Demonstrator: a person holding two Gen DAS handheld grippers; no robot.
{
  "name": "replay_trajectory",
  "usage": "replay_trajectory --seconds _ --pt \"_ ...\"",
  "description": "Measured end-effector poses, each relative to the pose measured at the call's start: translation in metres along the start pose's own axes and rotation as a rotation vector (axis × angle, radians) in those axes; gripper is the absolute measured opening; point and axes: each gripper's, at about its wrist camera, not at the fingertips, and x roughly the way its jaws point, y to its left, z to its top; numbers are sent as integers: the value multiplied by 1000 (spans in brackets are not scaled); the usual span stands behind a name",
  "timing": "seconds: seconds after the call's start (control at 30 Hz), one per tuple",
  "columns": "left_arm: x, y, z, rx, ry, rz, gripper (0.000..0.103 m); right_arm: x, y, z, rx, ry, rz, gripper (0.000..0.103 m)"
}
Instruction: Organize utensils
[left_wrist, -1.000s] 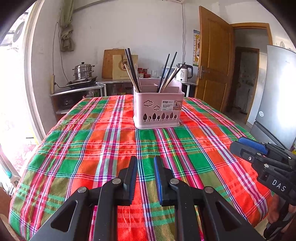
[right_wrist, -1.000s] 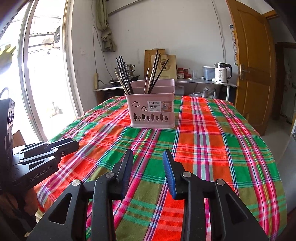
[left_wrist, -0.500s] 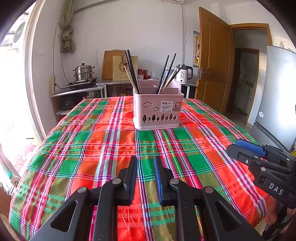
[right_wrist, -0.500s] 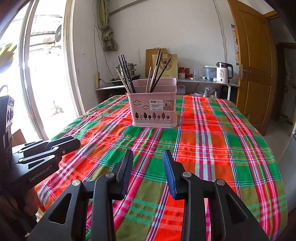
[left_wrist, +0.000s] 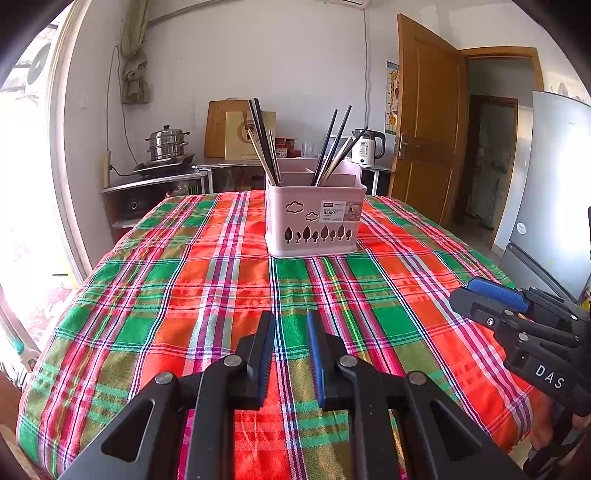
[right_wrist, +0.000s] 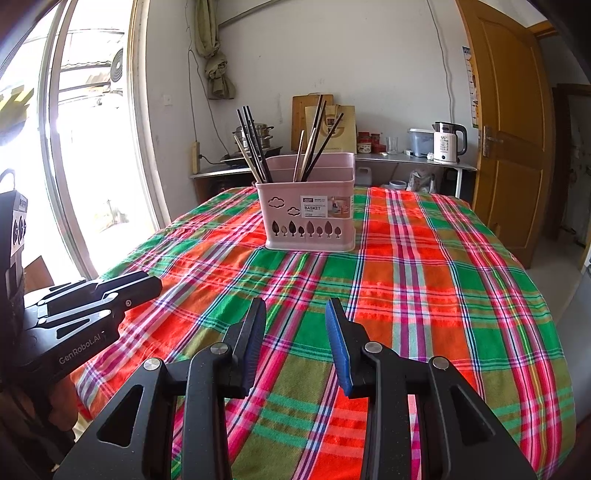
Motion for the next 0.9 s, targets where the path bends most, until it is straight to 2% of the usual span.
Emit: replay_trajectory --seconds 0.9 --pt "-4 -4 -3 7 -17 17 17 -2 1 0 -3 0 2 35"
